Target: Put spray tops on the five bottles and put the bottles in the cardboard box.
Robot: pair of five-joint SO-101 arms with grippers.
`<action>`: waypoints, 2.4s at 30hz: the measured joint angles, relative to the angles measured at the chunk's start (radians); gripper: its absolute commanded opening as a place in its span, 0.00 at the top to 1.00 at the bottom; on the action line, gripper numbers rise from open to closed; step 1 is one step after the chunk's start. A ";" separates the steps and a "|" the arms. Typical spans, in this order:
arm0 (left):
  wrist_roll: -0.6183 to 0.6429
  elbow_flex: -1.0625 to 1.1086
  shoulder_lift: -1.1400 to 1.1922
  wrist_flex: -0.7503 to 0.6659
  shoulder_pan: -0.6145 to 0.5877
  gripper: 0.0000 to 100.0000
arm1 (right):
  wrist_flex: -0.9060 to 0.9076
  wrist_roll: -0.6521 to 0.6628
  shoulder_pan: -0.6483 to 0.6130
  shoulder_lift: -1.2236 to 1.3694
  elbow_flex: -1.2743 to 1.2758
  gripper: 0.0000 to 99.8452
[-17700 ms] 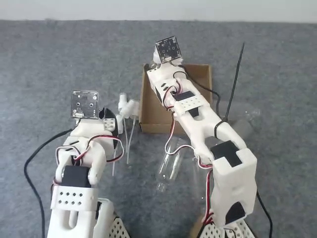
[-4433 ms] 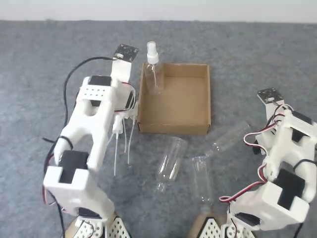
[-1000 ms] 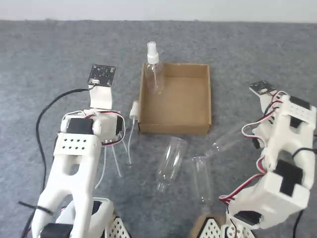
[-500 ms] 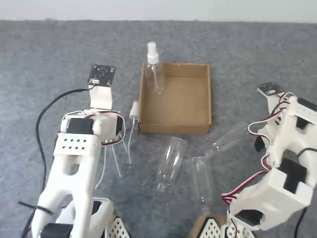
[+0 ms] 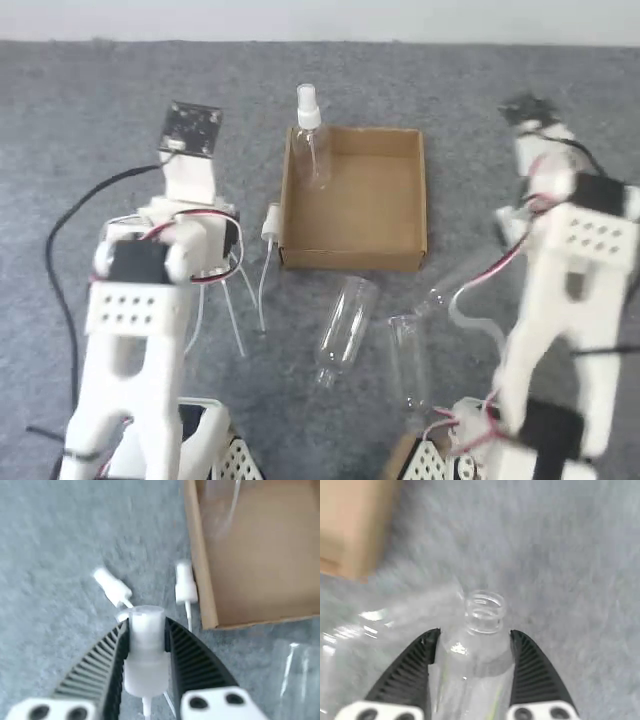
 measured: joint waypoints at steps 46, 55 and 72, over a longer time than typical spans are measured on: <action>0.436 -0.089 -0.252 -0.391 0.087 0.98 | -0.750 -0.502 -1.128 -0.428 0.704 0.99; 0.439 -0.046 -0.252 -0.371 0.087 0.98 | -0.813 -0.502 -1.137 -0.428 0.743 0.99; 0.433 -0.029 -0.252 -0.376 0.006 0.98 | -0.813 -0.502 -1.138 -0.428 0.743 0.99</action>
